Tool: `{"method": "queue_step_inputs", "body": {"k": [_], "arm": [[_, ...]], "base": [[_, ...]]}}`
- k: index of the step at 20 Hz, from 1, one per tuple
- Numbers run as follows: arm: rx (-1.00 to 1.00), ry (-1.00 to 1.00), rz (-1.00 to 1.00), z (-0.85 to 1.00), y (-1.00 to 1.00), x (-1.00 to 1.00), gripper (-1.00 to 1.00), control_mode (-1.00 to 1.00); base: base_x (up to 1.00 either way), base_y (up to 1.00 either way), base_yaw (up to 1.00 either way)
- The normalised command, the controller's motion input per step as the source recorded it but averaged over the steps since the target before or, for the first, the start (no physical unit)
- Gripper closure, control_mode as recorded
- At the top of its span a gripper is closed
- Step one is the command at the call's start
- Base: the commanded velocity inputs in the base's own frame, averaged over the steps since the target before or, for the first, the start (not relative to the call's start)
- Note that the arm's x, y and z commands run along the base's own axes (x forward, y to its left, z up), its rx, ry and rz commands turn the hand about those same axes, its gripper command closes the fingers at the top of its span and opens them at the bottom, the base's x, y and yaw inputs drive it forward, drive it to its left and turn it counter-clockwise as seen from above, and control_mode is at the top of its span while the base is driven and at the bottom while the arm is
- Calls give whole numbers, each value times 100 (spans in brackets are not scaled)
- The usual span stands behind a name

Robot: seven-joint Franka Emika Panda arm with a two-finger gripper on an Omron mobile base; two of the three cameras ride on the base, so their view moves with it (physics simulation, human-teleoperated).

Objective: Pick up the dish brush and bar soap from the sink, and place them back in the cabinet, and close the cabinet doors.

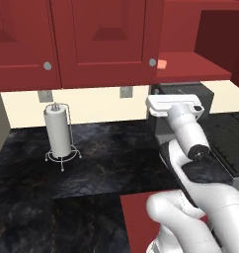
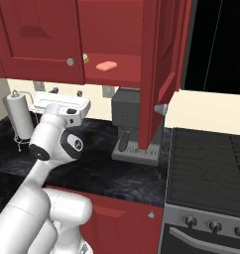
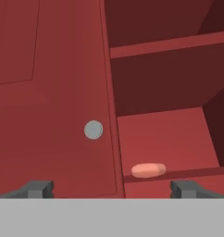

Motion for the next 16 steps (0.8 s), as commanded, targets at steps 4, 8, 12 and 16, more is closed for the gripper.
{"method": "queue_step_inputs", "body": {"k": [4, 8, 12, 16], "arm": [[0, 5, 0, 22, -13, -27, -100, -100], [0, 7, 0, 26, -10, -23, -100, -100], [0, 5, 0, 44, -5, -37, -100, -100], [0, 8, 1, 35, -20, -31, -100, -100]], "base": [[0, 0, 0], [0, 0, 0], [0, 0, 0], [0, 0, 0]]}}
